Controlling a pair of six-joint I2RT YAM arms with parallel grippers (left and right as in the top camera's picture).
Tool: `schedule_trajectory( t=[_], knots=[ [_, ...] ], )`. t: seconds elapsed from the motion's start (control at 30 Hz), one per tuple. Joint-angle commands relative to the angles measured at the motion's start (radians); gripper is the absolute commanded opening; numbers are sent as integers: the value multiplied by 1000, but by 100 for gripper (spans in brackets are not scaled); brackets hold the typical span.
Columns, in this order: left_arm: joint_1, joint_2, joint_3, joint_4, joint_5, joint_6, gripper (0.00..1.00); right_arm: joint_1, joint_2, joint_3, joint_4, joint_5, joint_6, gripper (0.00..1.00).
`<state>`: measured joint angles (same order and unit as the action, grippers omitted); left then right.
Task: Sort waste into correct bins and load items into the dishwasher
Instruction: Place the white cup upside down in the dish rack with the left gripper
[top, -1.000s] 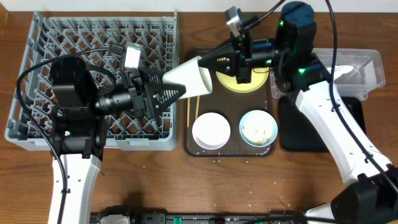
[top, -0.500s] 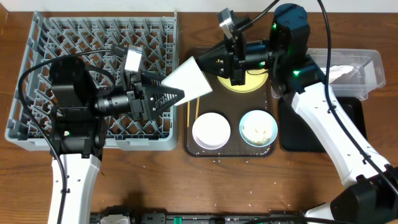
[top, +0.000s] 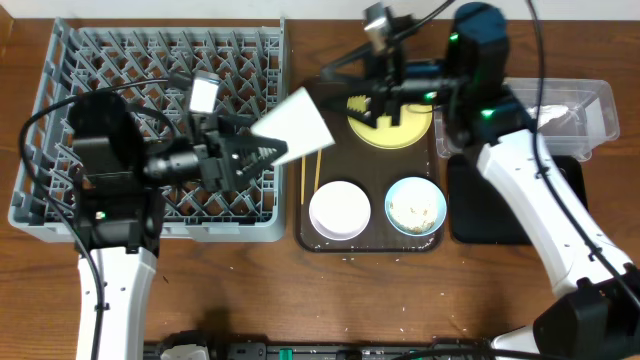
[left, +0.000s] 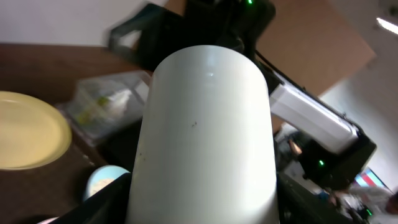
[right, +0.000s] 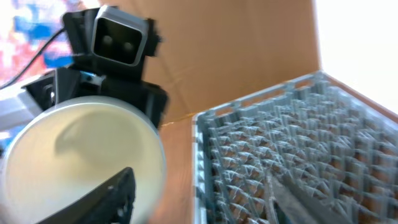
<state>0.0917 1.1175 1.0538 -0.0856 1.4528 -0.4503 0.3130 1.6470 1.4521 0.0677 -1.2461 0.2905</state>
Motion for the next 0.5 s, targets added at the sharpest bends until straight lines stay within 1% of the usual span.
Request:
schedule_trajectory(
  t=[0.0, 0.03, 0.07, 0.17, 0.2, 0.23, 0.3, 0.33, 0.43, 0.47],
  knots=[
    [84, -3, 24, 5, -16, -78, 52, -64, -18, 13, -20, 20, 45, 75],
    [114, -3, 24, 5, -32, -103, 52, -71, -18, 13, -43, 34, 54, 82],
    [141, -3, 24, 5, -46, -130, 52, -72, -18, 13, -72, 54, 53, 84],
    [223, -3, 24, 4, -81, -192, 52, -66, -18, 13, -180, 137, 53, 88],
    [264, -3, 24, 0, -97, -231, 52, -59, -18, 13, -250, 204, 42, 88],
    [288, -3, 24, -6, -104, -245, 51, -54, -18, 13, -296, 252, 31, 89],
    [324, -3, 24, -19, -106, -251, 50, -43, -18, 13, -379, 362, 26, 94],
    [342, -3, 24, -39, -117, -255, 50, -37, -18, 13, -412, 413, 27, 99],
    [369, -3, 24, -101, -159, -248, 49, -17, -18, 13, -489, 541, 21, 99],
    [370, -3, 24, -126, -180, -238, 49, -11, -18, 13, -500, 554, 5, 99]
  ],
)
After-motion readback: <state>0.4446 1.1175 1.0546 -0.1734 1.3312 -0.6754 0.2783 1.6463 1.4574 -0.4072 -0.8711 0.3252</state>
